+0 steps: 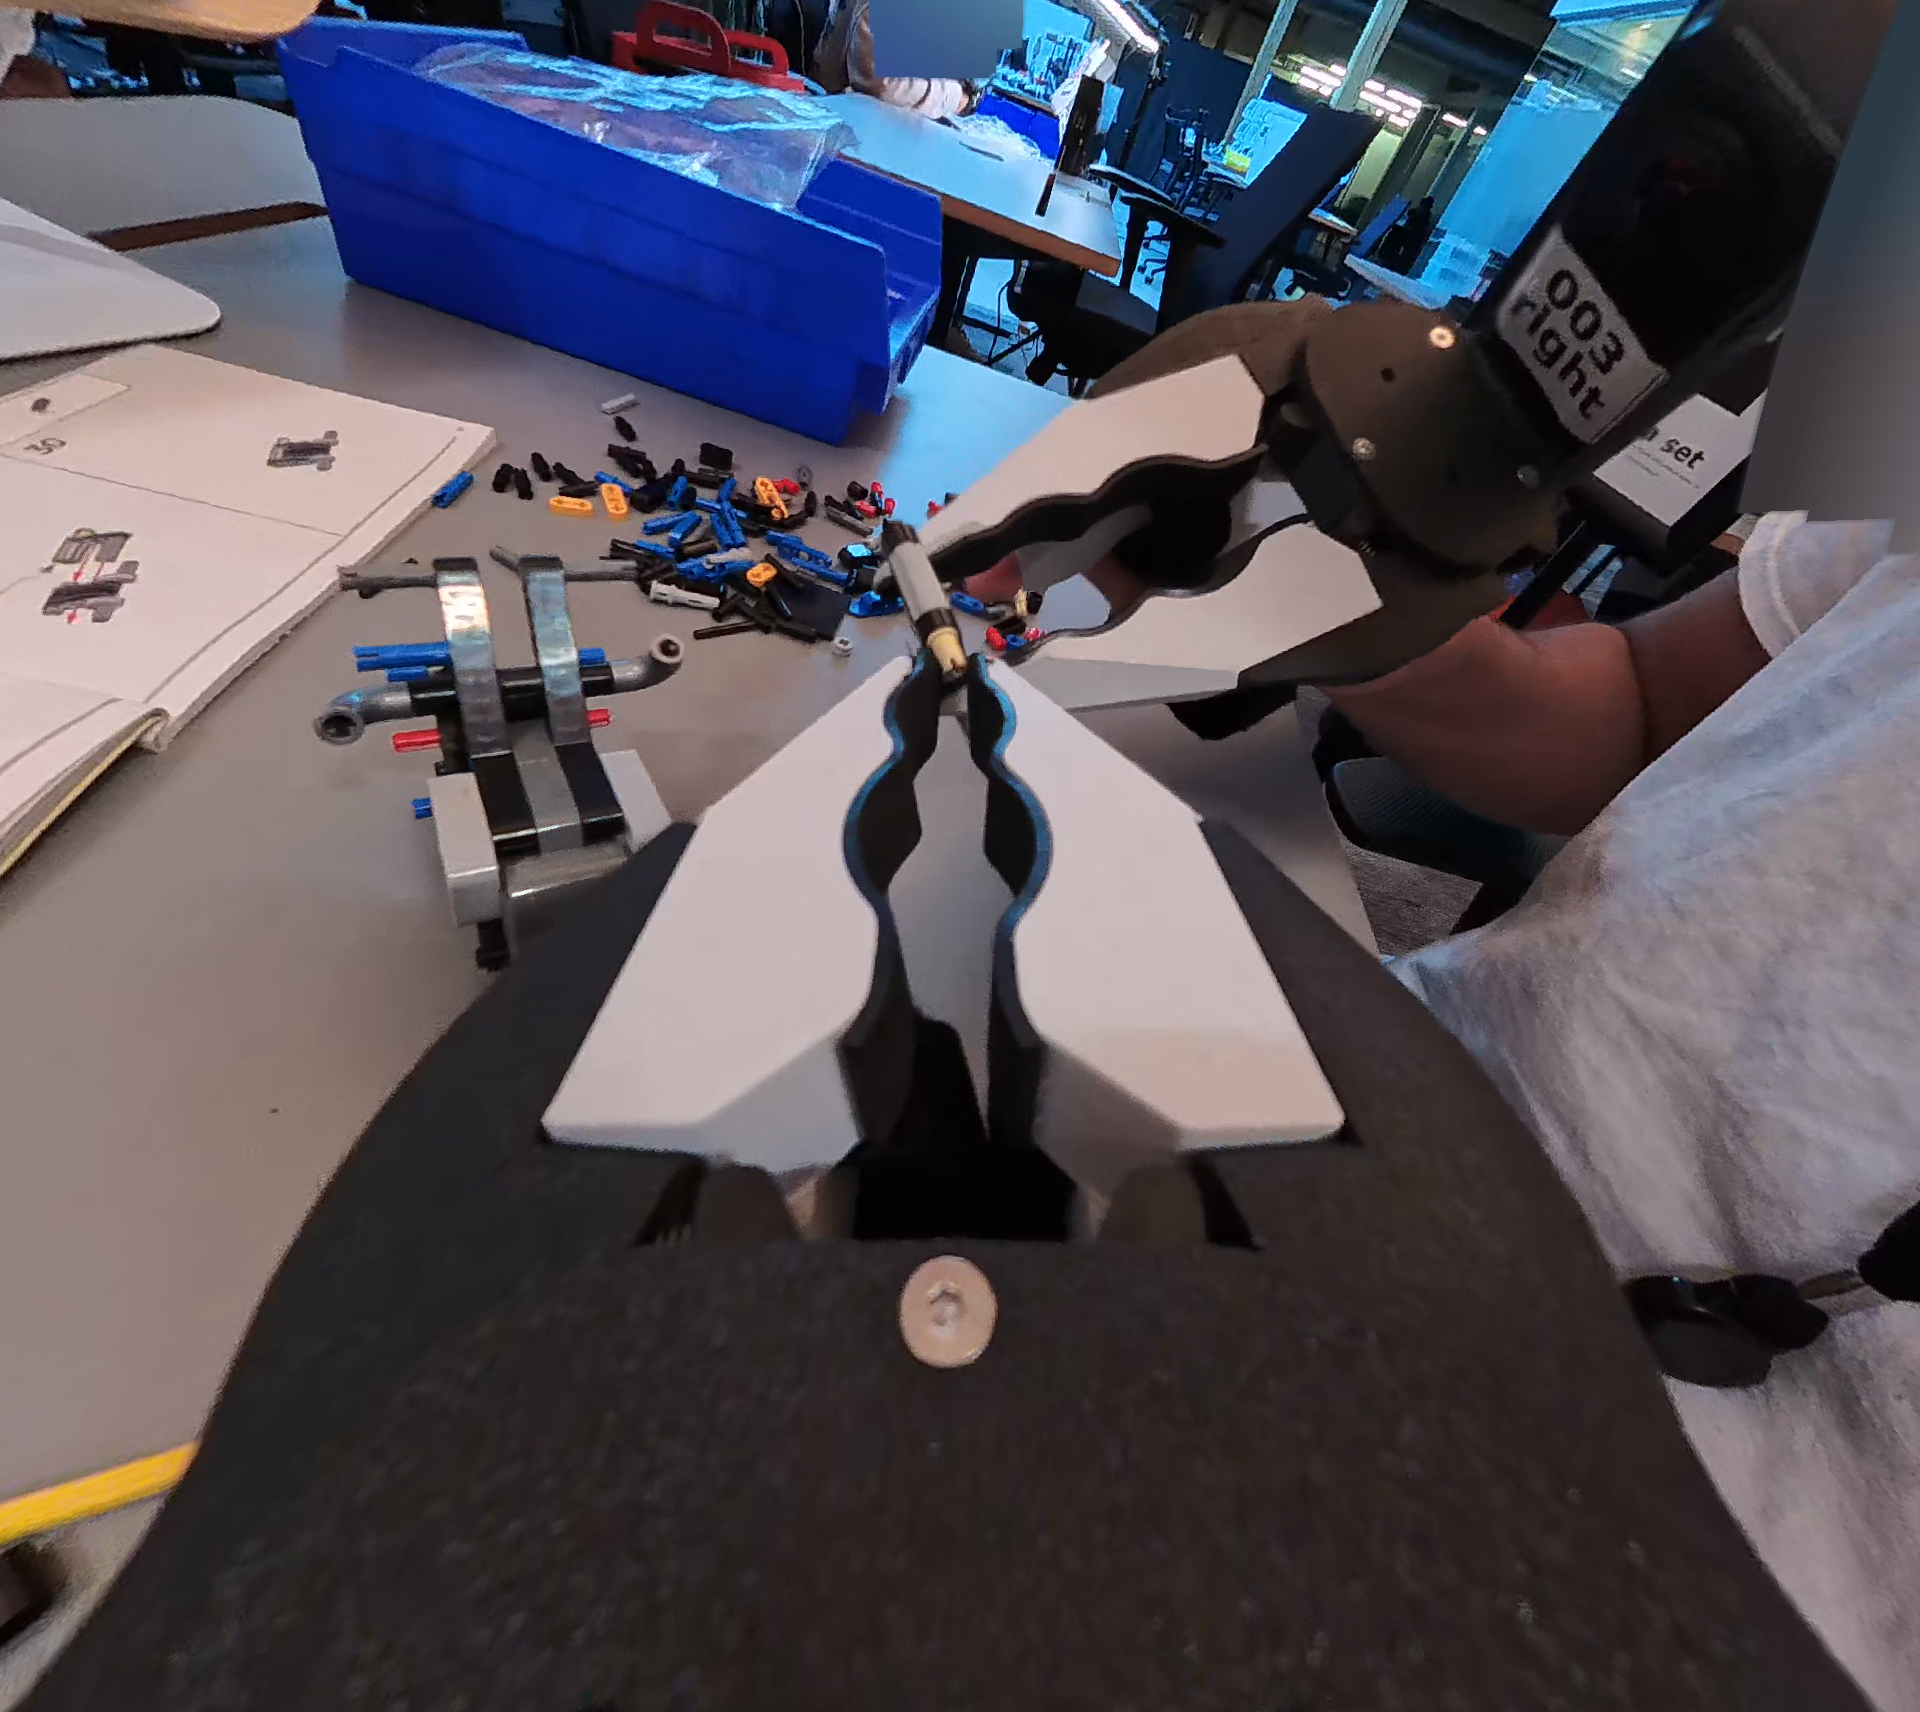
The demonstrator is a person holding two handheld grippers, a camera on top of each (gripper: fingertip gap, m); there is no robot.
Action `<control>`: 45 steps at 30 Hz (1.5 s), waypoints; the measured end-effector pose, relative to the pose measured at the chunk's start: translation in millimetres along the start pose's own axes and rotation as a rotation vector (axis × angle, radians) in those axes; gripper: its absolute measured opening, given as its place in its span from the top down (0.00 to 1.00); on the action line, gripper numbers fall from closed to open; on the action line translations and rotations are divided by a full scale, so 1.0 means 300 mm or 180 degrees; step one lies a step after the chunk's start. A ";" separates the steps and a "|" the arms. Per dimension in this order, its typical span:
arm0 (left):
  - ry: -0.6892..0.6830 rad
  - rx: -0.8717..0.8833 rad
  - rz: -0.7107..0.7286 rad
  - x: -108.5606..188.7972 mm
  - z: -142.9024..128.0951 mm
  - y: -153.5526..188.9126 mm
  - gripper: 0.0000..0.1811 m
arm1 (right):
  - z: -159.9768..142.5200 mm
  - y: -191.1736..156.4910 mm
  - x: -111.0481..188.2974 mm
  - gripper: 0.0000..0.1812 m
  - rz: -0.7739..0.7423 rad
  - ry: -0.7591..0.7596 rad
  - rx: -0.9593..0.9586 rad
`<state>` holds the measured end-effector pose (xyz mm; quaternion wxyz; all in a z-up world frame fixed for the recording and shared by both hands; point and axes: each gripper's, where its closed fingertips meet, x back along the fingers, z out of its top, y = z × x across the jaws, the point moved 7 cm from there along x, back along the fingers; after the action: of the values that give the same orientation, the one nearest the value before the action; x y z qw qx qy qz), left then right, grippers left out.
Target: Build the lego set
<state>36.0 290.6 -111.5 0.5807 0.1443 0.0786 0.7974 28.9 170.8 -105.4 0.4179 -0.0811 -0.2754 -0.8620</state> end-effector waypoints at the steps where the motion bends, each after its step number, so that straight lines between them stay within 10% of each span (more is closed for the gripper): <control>1: -0.0041 0.0042 0.0019 -0.003 -0.002 -0.004 0.98 | -0.003 -0.001 -0.003 0.87 -0.0061 -0.0046 0.0068; 20: 0.0004 0.0413 0.0005 0.005 -0.004 -0.023 0.97 | 0.023 -0.077 -0.029 0.86 -0.0876 -0.0154 0.1379; 45: 0.0134 0.0576 -0.0059 0.016 0.009 -0.029 0.97 | 0.055 -0.063 -0.025 0.81 -0.0701 -0.0068 0.0941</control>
<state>43.4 297.9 -110.8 0.5708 0.1786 0.1639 0.7845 17.7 194.2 -102.2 0.3253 0.0027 -0.4108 -0.8517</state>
